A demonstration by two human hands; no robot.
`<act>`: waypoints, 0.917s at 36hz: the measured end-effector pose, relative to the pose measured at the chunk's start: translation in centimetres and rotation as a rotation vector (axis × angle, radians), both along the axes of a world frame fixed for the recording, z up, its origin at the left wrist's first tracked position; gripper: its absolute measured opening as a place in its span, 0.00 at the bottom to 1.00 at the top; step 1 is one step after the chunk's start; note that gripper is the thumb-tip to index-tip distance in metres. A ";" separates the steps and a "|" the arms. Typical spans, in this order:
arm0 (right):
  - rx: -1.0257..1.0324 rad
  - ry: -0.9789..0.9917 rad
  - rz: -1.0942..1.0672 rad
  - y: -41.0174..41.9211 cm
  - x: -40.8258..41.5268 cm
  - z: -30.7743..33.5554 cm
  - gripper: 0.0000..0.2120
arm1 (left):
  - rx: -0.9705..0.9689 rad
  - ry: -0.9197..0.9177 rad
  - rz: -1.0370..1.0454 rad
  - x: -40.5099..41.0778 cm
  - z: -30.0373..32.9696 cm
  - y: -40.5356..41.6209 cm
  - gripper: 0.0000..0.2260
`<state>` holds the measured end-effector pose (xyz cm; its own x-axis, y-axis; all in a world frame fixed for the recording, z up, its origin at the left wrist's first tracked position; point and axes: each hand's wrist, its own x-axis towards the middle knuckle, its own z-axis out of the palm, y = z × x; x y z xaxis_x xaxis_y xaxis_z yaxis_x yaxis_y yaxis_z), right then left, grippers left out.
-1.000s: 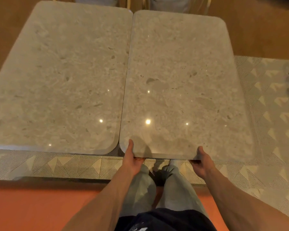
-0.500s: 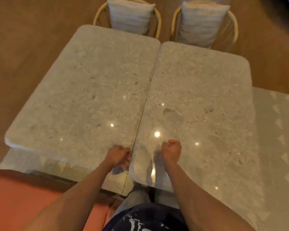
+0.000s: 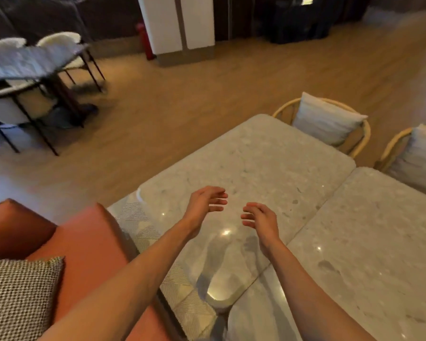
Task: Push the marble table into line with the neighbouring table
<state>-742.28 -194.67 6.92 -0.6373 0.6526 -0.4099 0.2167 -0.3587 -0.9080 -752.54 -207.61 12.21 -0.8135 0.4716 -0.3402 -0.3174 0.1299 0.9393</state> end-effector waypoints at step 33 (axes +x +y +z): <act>0.060 0.048 -0.715 -5.5 -31.4 -0.2 0.11 | 0.150 -0.193 -0.541 -34.9 -8.8 0.5 0.11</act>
<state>-773.72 -200.16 6.76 -0.0613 0.9375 -0.3426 -0.0933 -0.3472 -0.9332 -787.49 -207.14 3.45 -0.3739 0.8567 -0.3555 -0.4101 0.1911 0.8918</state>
